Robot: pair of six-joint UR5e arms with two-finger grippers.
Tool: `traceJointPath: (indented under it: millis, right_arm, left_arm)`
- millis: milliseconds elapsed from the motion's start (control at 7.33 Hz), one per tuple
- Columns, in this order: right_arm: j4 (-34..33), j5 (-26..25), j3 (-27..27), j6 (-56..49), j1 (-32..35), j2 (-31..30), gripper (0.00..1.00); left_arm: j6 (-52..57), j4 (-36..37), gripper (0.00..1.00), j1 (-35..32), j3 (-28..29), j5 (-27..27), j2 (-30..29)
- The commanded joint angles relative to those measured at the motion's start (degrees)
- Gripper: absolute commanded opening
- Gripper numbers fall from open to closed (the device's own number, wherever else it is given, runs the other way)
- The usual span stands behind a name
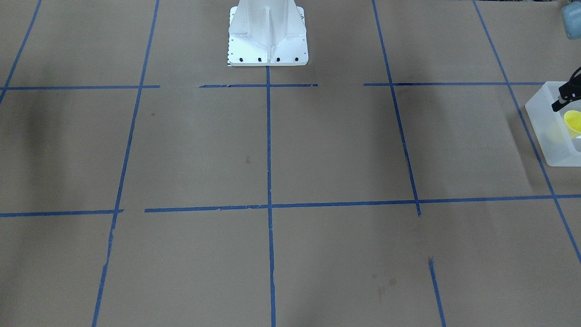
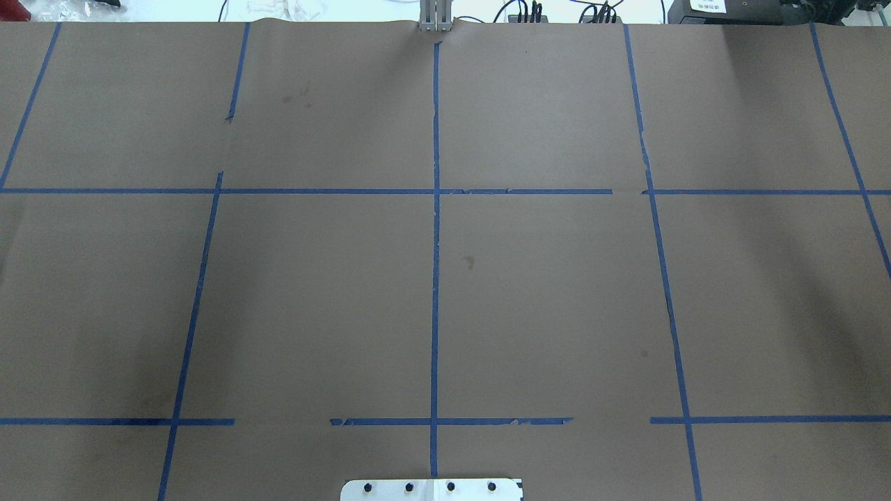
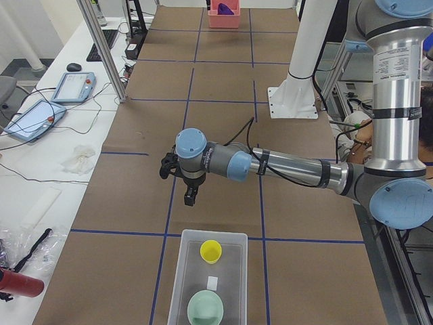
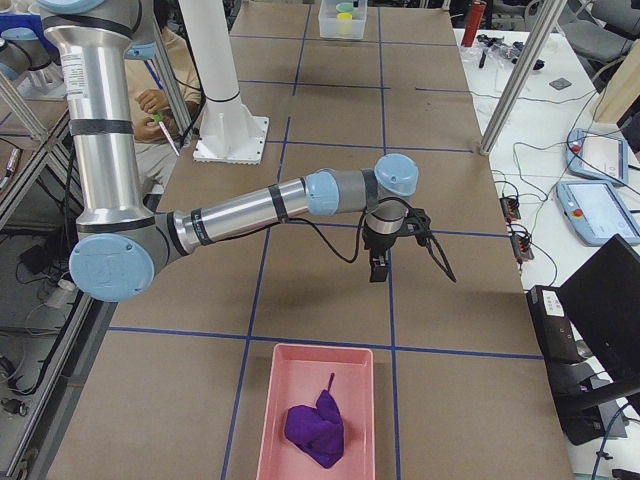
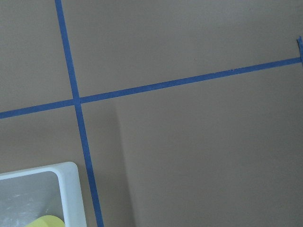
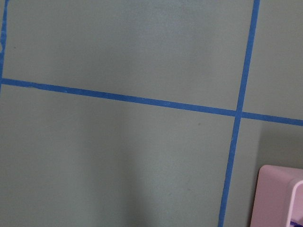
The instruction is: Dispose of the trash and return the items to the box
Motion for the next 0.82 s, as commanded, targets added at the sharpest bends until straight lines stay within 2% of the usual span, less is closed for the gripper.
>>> traceJointPath:
  millis: [0,682]
  right_arm:
    - [0.0,0.0,-0.14,-0.02,0.01,0.01,1.0]
    - [1.14,-0.18,-2.5,-0.11,0.27,2.11,1.0]
  left_arm:
    - [0.0,-0.05,1.0,-0.13,-0.02,0.0,0.0]
    - [0.0,0.04,1.0,0.05,0.59,0.0,-0.26]
